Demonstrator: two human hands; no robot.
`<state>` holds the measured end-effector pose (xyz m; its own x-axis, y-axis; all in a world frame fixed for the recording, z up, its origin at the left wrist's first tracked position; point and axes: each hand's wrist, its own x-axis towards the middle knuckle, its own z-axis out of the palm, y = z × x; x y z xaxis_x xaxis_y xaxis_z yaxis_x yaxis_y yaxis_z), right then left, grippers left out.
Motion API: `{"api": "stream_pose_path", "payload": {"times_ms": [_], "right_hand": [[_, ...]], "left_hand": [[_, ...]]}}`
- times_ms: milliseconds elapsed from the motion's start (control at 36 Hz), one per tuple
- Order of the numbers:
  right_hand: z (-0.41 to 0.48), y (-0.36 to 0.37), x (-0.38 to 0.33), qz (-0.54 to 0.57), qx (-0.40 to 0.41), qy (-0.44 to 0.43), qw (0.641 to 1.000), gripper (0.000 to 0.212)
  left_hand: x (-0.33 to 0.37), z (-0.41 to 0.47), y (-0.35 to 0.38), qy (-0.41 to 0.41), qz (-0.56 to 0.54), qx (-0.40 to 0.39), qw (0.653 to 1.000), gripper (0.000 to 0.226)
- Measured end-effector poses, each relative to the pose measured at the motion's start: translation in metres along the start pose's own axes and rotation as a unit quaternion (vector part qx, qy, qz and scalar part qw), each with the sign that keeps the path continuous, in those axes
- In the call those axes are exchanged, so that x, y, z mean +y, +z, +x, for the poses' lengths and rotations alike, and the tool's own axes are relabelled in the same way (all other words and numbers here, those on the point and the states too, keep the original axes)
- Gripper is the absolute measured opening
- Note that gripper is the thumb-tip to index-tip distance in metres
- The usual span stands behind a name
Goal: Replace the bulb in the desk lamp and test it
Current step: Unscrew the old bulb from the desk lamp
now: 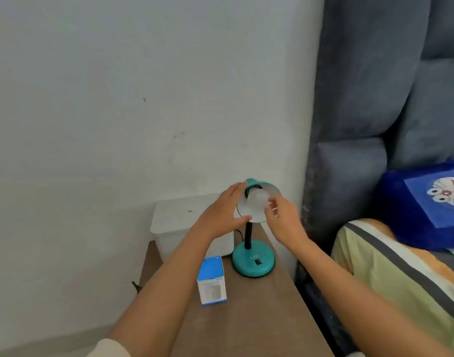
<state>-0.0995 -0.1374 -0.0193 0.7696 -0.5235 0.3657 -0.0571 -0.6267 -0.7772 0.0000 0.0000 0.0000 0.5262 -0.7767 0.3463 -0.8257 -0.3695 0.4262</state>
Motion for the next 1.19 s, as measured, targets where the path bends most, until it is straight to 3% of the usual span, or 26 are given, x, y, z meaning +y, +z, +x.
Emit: {"api": "stream_pose_path", "payload": {"times_ms": [167, 278, 361, 528, 639, 778, 889, 1028, 1194], "right_hand": [[0.024, 0.014, 0.011, 0.116, -0.052, 0.138, 0.982, 0.054], [0.044, 0.021, 0.012, 0.247, -0.099, 0.19, 0.945, 0.054], [0.05, 0.023, 0.014, 0.286, -0.118, 0.185, 0.933, 0.052], [0.052, 0.024, 0.017, 0.159, -0.05, 0.133, 0.977, 0.062], [0.052, 0.027, 0.015, 0.199, -0.048, 0.17, 0.964, 0.065], [0.052, 0.029, 0.009, 0.138, -0.019, 0.101, 0.985, 0.066], [0.051, 0.028, 0.006, 0.212, -0.041, 0.172, 0.961, 0.062], [0.046, 0.029, 0.005, 0.179, -0.008, 0.082, 0.98, 0.051], [0.047, 0.031, 0.006, 0.331, -0.025, 0.178, 0.926, 0.053]], "left_hand": [[-0.015, 0.016, 0.021, 0.01, -0.057, -0.024, 0.998, 0.105], [-0.028, 0.023, 0.03, 0.034, -0.061, -0.011, 0.998, 0.113], [-0.034, 0.028, 0.036, 0.046, -0.059, 0.002, 0.997, 0.115], [-0.041, 0.032, 0.04, 0.069, -0.057, 0.031, 0.996, 0.106], [-0.041, 0.032, 0.04, 0.076, -0.065, 0.034, 0.994, 0.106], [-0.044, 0.031, 0.041, 0.077, -0.073, 0.034, 0.994, 0.109], [-0.044, 0.03, 0.041, 0.08, -0.071, 0.035, 0.994, 0.11], [-0.044, 0.03, 0.042, 0.08, -0.074, 0.04, 0.993, 0.109], [-0.046, 0.03, 0.043, 0.077, -0.084, 0.044, 0.992, 0.108]]}}
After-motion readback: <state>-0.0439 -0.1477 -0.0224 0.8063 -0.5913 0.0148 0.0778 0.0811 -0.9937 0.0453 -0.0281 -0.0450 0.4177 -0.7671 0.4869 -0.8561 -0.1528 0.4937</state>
